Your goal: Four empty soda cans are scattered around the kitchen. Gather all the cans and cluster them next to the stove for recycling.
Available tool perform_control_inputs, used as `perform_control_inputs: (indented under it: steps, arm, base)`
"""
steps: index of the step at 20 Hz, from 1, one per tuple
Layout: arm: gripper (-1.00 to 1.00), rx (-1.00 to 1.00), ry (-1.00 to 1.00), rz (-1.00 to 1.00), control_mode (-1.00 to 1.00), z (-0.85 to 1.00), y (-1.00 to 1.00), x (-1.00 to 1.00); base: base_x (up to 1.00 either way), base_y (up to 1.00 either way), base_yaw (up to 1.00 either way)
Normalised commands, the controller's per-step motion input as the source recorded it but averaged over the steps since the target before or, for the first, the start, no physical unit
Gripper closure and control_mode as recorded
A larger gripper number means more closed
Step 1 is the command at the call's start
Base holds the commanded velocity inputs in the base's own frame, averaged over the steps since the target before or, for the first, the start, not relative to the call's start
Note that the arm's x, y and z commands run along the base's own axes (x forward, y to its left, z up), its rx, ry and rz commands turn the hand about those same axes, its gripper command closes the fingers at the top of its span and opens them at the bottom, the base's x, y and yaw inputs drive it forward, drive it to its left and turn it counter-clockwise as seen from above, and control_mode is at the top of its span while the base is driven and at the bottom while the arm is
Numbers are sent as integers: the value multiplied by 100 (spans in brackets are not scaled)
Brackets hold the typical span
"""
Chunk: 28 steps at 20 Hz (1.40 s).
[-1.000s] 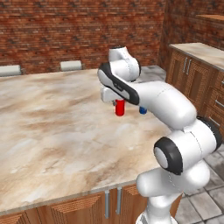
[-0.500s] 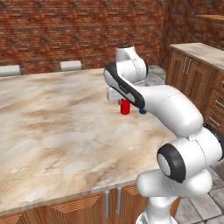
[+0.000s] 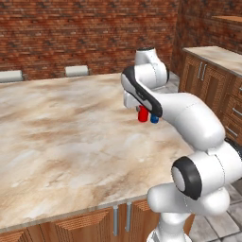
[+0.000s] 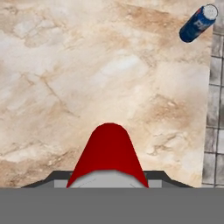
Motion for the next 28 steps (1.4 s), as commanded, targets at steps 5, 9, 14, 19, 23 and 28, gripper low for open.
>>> perform_control_inputs:
  steps: [5, 9, 14, 19, 23, 28]
  arm:
    - [100, 2, -1, 0, -100, 6, -33, -3]
    - [100, 2, -1, 0, -100, 1, -27, -6]
    - [100, 0, 0, 0, -100, 0, -15, -6]
    - [100, 0, 0, 0, -100, 0, -16, -9]
    - [100, 0, 0, 0, -100, 0, -11, -5]
    - [100, 0, 0, 0, 100, 0, -6, -1]
  base:
    - [0, 0, 0]
    - [0, 0, 0]
    - [0, 0, 0]
    - [0, 0, 0]
    - [0, 0, 0]
    - [0, -1, 0]
